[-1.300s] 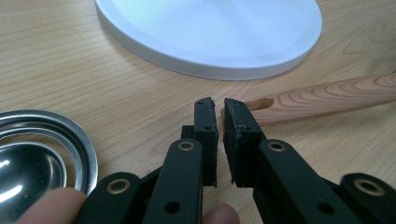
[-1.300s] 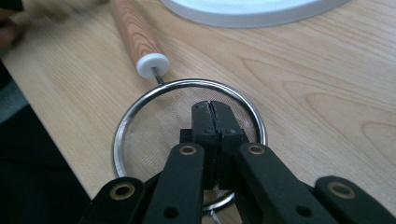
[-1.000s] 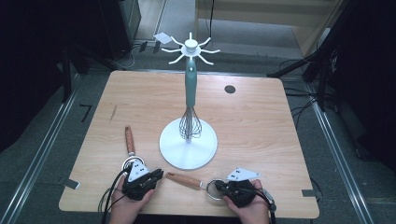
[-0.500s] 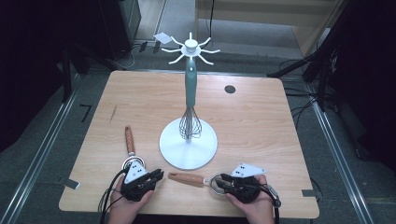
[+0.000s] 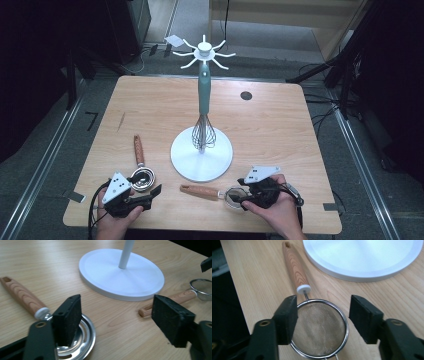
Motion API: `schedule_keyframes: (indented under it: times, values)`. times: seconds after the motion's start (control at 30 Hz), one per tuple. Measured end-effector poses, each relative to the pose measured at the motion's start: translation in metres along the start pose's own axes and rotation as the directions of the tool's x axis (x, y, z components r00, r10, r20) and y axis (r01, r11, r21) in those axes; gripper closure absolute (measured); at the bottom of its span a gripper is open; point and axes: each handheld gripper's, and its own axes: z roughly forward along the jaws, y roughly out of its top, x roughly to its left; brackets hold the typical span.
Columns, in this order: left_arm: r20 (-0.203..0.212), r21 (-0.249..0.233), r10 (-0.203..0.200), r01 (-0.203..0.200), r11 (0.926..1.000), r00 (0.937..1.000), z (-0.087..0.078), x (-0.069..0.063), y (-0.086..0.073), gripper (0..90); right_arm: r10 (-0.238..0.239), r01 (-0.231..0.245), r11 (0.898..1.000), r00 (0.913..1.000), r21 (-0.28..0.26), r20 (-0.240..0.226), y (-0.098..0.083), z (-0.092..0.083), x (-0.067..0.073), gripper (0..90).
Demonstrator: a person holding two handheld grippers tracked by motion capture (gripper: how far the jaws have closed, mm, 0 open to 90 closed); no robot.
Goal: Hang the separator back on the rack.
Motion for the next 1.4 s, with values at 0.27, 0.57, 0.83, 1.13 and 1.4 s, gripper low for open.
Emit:
schedule_keyframes:
  times: [0.27, 0.57, 0.83, 1.13, 1.4]
  values:
    - [-0.047, -0.013, -0.041, 0.04, 0.9991, 0.998, -0.007, 0.024, 0.0, 1.3, -0.029, 0.031, 0.998, 0.998, 0.049, -0.056, 0.023, 0.001, -0.011, 45.4]
    - [-0.144, -0.024, -0.065, 0.062, 0.9978, 0.9875, -0.012, 0.053, -0.003, 0.0, -0.054, 0.072, 0.987, 0.9907, 0.146, -0.125, 0.041, 0.02, -0.015, 48.7]
    - [-0.197, -0.002, -0.082, 0.083, 0.9965, 0.9769, -0.014, 0.075, -0.008, 0.0, -0.046, 0.09, 0.974, 0.976, 0.206, -0.213, 0.051, 0.034, -0.015, 56.4]
    - [-0.235, 0.006, -0.091, 0.095, 0.9954, 0.9678, -0.014, 0.089, -0.013, 0.0, -0.045, 0.113, 0.958, 0.9669, 0.264, -0.251, 0.058, 0.051, -0.013, 68.7]
    - [-0.251, 0.01, -0.104, 0.11, 0.9938, 0.9623, -0.014, 0.095, -0.014, 0.0, -0.029, 0.116, 0.946, 0.9604, 0.303, -0.277, 0.055, 0.06, -0.011, 69.6]
